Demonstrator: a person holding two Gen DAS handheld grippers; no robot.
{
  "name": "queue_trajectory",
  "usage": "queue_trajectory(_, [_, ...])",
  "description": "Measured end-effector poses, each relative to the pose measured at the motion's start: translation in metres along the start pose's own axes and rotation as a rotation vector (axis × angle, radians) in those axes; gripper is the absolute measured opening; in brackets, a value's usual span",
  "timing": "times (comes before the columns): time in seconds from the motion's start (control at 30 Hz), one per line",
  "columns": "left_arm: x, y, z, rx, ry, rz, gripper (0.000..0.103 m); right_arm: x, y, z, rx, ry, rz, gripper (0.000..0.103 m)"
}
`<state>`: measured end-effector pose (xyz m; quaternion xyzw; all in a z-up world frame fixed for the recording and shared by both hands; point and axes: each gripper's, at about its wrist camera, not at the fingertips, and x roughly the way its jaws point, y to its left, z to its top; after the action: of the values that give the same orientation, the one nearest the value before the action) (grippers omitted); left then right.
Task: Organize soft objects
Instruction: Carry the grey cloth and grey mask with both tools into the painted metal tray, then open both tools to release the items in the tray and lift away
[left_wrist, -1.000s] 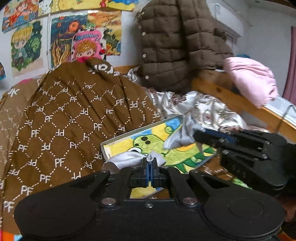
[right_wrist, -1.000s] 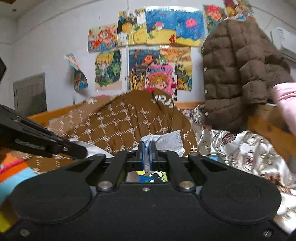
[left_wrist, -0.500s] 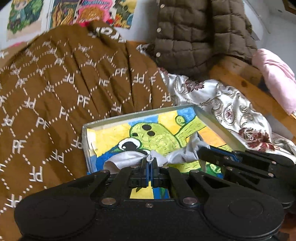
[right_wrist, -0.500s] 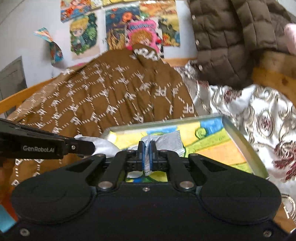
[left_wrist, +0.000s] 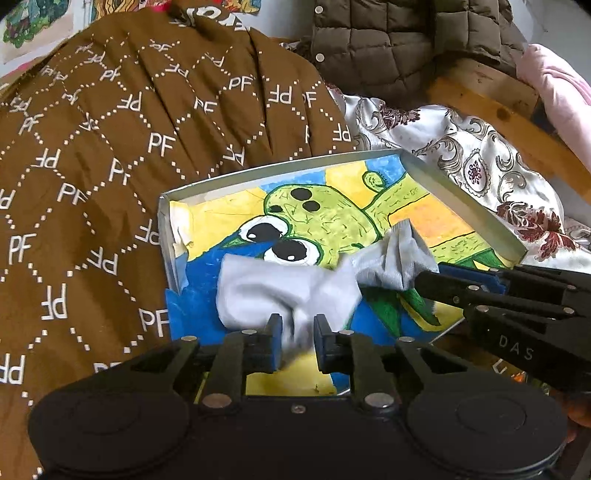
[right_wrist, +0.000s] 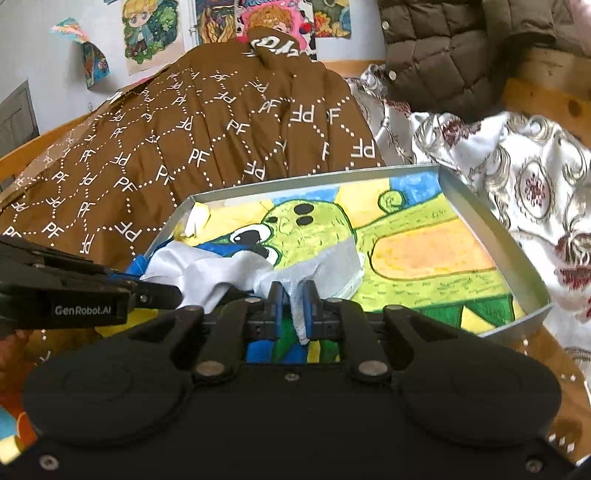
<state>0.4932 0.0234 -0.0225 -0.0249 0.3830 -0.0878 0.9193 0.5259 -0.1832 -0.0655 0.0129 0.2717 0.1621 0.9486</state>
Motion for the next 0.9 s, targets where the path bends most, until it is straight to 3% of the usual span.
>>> queue_trajectory(0.1, [-0.011,-0.003,0.002,0.004,-0.010,0.014,0.038,-0.012,0.003,0.001,-0.014,-0.002,-0.010,0.023])
queue_trajectory(0.23, [-0.033,-0.006,0.008,0.001,-0.033,0.031,0.045,-0.037,0.007,0.011,-0.011,-0.004,-0.026,0.038])
queue_trajectory(0.3, [-0.047,-0.010,0.010,0.002,-0.055,0.041,0.051,-0.049,0.008,0.016,-0.010,-0.012,-0.045,0.052])
queue_trajectory(0.5, [-0.100,-0.022,0.013,0.040,-0.163,0.041,0.075,-0.100,0.012,0.029,-0.035,-0.084,-0.079,0.072])
queue_trajectory(0.7, [-0.161,-0.036,0.009,0.065,-0.277,0.034,0.090,-0.159,0.021,0.046,-0.058,-0.167,-0.094,0.101])
queue_trajectory(0.9, [-0.222,-0.050,-0.007,0.062,-0.348,0.044,0.097,-0.218,0.033,0.054,-0.101,-0.245,-0.111,0.102])
